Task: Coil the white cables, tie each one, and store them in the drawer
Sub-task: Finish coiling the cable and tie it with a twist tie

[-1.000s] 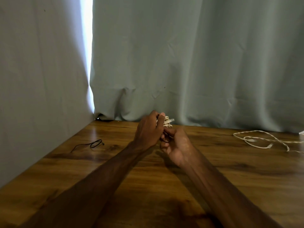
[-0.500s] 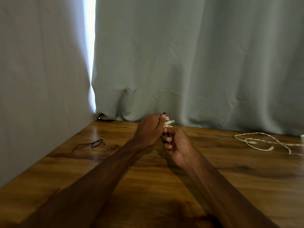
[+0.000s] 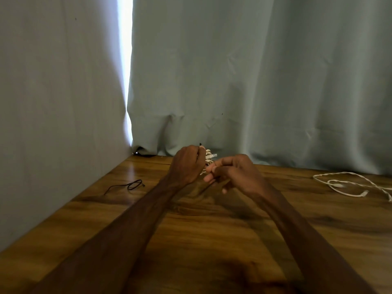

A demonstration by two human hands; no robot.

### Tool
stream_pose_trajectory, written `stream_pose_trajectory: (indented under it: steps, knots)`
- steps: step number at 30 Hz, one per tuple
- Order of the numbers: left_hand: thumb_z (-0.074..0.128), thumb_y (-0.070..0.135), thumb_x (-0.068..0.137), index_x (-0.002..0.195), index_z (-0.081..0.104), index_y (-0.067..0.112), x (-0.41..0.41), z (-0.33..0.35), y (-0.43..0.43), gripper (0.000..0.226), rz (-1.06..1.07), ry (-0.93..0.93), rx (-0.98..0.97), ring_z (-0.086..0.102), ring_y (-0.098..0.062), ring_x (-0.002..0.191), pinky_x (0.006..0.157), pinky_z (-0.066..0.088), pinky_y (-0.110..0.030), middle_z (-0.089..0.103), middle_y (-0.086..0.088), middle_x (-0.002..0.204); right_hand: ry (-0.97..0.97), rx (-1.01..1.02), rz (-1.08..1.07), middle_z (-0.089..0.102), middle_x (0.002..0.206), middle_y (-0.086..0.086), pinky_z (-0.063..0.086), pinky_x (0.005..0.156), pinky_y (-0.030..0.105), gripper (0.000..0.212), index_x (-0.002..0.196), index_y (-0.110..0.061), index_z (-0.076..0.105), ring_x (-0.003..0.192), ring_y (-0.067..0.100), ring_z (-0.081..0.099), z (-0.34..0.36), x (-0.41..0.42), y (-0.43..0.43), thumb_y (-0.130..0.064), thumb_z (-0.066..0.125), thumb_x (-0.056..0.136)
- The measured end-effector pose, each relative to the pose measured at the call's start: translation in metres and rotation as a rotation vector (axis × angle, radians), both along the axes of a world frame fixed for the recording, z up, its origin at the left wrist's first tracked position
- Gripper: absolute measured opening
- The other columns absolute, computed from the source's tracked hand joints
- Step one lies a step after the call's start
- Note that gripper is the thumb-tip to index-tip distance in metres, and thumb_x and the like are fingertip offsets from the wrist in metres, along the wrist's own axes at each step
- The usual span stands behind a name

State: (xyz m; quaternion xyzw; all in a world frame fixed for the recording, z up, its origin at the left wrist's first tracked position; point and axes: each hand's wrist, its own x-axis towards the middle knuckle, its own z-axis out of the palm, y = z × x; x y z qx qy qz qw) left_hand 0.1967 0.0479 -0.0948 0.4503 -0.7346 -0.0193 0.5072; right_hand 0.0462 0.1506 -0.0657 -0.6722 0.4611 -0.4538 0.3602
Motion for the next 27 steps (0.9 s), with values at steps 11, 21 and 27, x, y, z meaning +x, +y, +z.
stream_pose_trajectory:
  steps: [11, 21, 27]
  knots:
    - [0.035, 0.038, 0.093, 0.077, 0.067, 0.008, -0.008, 0.001, 0.020, 0.047, -0.246, -0.260, 0.131, 0.066, -0.024, 0.065, 0.061, 0.050, -0.036, 0.068, -0.006, 0.071, 0.214, -0.483, 0.014, 0.079, 0.087, -0.002, 0.049, 0.055, 0.014, 0.016, 0.104, -0.015, 0.081, 0.067, 0.004, 0.068, 0.004, -0.032, -0.012, -0.021, 0.068, 0.097]
    - [0.041, 0.019, 0.108, 0.060, 0.046, 0.025, -0.048, -0.004, 0.045, 0.049, -0.413, -0.197, 0.203, 0.041, -0.010, 0.055, 0.063, 0.034, -0.033, 0.045, 0.004, 0.059, -0.096, -0.483, -0.244, 0.076, 0.079, 0.009, 0.061, 0.060, 0.030, 0.015, 0.100, -0.012, 0.080, 0.069, 0.015, 0.071, -0.007, -0.052, -0.024, -0.020, 0.069, 0.097]
    - [0.045, 0.022, 0.106, 0.055, 0.049, 0.022, -0.060, -0.008, 0.054, 0.051, -0.443, -0.058, 0.166, 0.041, -0.009, 0.050, 0.056, 0.034, -0.033, 0.047, 0.002, 0.053, 0.030, -0.605, -0.437, 0.076, 0.082, -0.009, 0.063, 0.068, 0.045, 0.021, 0.098, -0.021, 0.081, 0.075, 0.011, 0.072, -0.011, -0.051, -0.033, -0.038, 0.069, 0.095]
